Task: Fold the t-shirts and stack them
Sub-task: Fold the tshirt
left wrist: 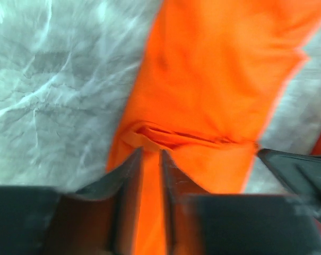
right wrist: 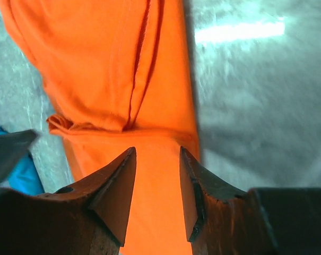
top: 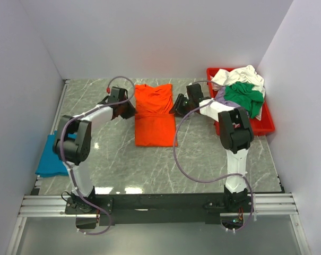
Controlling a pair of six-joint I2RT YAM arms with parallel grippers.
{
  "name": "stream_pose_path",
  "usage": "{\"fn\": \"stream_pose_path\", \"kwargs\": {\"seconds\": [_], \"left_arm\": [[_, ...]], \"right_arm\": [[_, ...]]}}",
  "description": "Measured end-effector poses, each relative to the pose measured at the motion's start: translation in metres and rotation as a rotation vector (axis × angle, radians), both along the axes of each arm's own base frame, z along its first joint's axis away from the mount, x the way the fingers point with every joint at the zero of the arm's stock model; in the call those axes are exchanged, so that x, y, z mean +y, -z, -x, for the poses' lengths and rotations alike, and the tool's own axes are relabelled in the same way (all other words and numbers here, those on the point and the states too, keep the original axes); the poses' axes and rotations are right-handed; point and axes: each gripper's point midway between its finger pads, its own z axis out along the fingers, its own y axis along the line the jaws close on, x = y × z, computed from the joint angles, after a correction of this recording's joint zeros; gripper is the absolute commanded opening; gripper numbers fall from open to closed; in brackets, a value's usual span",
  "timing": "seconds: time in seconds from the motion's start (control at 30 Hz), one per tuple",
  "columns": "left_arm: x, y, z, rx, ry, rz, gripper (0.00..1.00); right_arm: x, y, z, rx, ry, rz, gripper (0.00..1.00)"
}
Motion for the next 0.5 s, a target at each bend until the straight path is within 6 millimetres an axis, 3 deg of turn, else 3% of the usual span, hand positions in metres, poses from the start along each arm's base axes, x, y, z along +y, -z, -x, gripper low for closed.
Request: {"fn": "stream_pose_path", "kwargs": {"seconds": [0.17, 0.27, 0.37, 0.5], "left_arm": [[0.008, -0.066, 0.013, -0.143, -0.014, 0.040, 0.36], [0.010, -0.082, 0.039, -0.190, -0.010, 0.066, 0.33], [0.002, -0.065, 0.074, -0.162, 0.017, 0.080, 0.31], [-0.008, -0.020, 0.119, -0.074, 0.074, 0.091, 0.28]], "right_arm": [[-0.018, -0.029, 0.032, -0.039, 0.029, 0.030, 0.46], [-0.022, -0.044, 0.061, -0.070, 0.033, 0.032, 0.46], [-0.014, -0.040, 0.090, -0.080, 0.008, 0.028, 0.46], [-0.004, -0.008, 0.136, -0.009, -0.040, 0.034, 0.45]]}}
